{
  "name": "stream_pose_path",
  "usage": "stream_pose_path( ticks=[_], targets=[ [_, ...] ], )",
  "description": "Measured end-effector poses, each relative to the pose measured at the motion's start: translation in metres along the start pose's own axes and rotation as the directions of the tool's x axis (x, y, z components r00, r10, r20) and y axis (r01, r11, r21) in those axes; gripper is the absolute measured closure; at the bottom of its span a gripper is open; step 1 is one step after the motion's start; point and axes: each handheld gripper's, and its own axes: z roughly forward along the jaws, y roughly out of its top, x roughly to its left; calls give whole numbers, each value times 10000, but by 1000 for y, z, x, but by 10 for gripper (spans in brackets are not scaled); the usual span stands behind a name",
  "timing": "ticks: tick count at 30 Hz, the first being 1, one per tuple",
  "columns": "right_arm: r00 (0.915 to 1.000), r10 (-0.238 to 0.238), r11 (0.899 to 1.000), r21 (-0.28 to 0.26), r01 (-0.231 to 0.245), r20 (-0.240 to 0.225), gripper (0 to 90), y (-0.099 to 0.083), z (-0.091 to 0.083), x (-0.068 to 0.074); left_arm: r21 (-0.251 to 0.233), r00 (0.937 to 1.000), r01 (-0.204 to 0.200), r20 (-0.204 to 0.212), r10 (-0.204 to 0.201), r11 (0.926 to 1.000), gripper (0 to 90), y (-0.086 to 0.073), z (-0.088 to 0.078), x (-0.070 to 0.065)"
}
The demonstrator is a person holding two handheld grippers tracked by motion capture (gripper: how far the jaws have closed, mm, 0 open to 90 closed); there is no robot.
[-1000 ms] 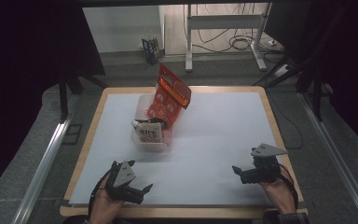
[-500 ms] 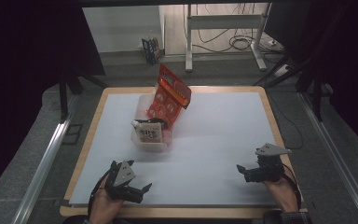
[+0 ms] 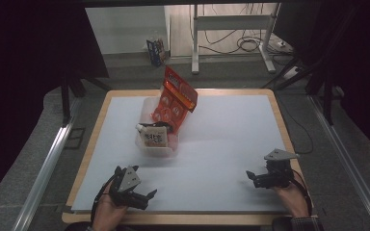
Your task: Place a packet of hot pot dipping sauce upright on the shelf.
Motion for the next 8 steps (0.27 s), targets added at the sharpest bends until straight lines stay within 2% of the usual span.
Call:
stream_pose_path(
  ticks=[4,8],
  targets=[
    [10000,77,9997,240,-76,-46,0,-2,3,-1,15,10000,17,16,-17,10000,0,0,1,0],
    [10000,37,9997,241,-36,-46,0,-1,3,0,22,10000,9,9,-9,10000,0,0,1,0]
  ],
)
